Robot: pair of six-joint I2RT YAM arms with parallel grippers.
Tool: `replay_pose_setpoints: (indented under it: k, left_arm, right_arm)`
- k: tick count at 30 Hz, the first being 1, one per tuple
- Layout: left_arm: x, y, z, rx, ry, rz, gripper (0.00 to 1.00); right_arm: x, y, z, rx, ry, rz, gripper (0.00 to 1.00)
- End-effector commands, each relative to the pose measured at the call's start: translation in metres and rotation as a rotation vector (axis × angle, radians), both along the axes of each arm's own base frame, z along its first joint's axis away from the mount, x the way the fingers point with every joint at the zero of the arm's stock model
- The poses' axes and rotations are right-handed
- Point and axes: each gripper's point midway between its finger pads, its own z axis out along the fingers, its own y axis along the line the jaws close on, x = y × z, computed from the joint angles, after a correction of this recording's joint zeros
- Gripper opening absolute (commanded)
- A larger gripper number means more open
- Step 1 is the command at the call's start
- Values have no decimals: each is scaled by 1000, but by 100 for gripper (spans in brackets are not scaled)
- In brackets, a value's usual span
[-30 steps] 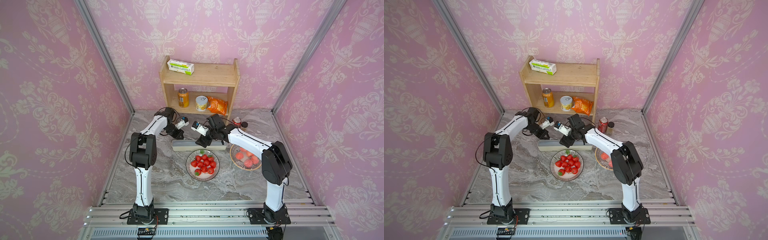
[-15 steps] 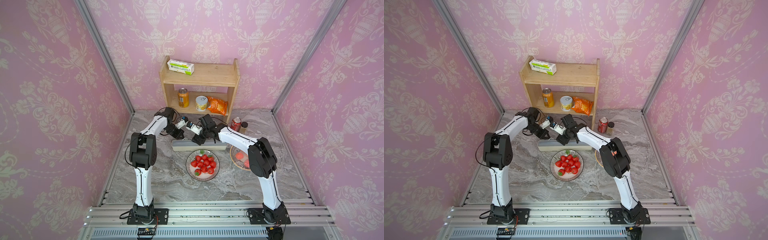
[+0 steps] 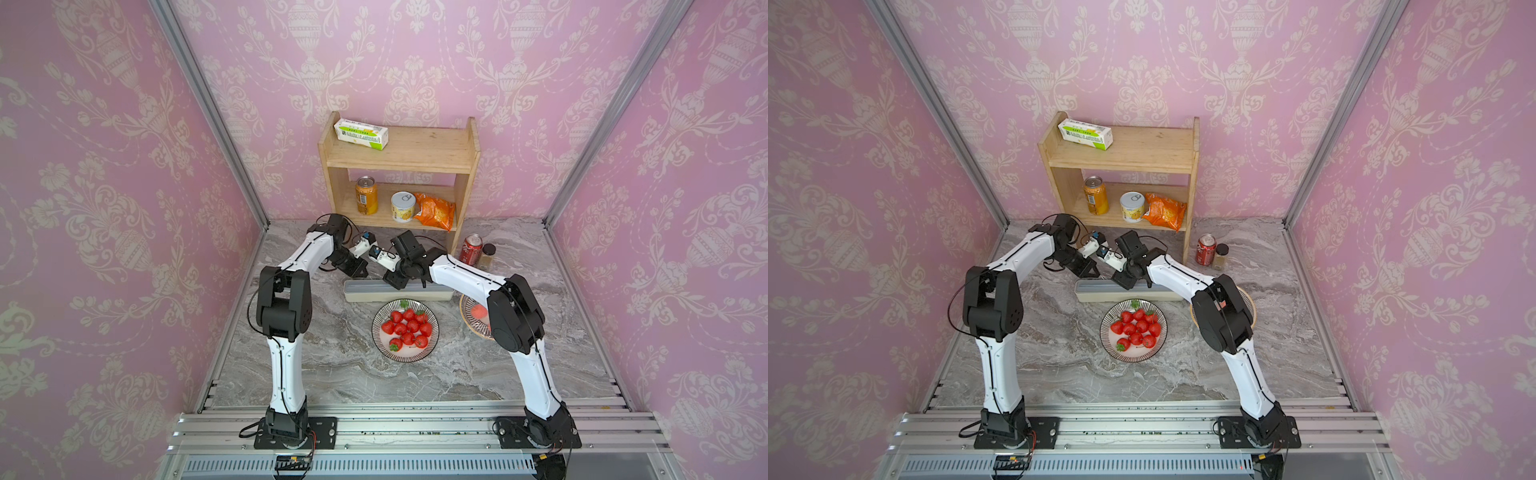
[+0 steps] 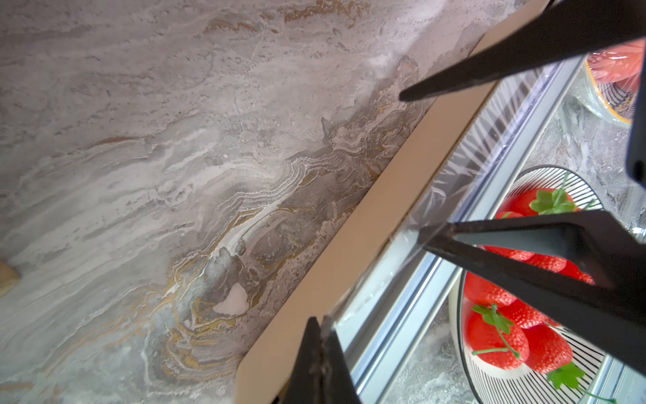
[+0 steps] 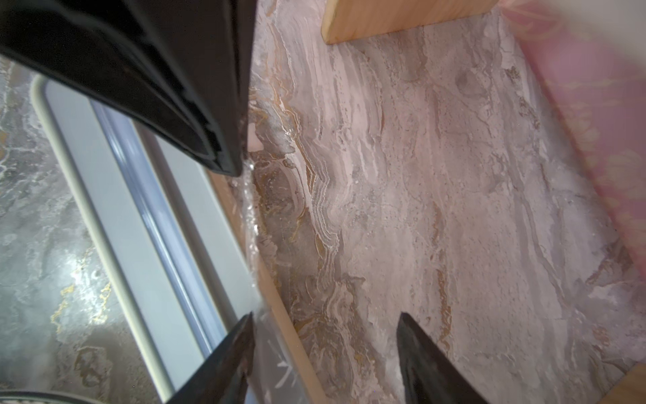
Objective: Wrap the plate with plastic wrap
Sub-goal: Pull the plastic wrap from the plastic wrap cutting box.
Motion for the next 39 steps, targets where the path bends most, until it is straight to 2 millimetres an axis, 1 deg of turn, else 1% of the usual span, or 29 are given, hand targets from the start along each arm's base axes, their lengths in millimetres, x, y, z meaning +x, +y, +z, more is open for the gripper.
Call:
replay_pose_setpoints:
  k: [1, 6, 11, 18, 30, 39]
  left_arm:
    - [2, 0, 22, -37, -41, 19, 0]
    - [3, 1, 24, -36, -50, 23, 0]
    - [4, 2, 25, -37, -56, 25, 0]
    - [4, 2, 27, -37, -60, 27, 0]
    - [5, 2, 29, -36, -70, 30, 0]
    - [5, 3, 29, -31, -74, 35, 0]
  right_arm:
    - [-3, -7, -13, -87, 3, 18, 64]
    - [-11, -24, -19, -185, -2, 42, 64]
    - [-19, -50, -25, -321, -8, 54, 64]
    - [-24, -80, -29, -449, -9, 50, 64]
    - [-34, -135, -38, -528, 64, 14, 63]
    - [-41, -159, -48, -565, 128, 7, 59]
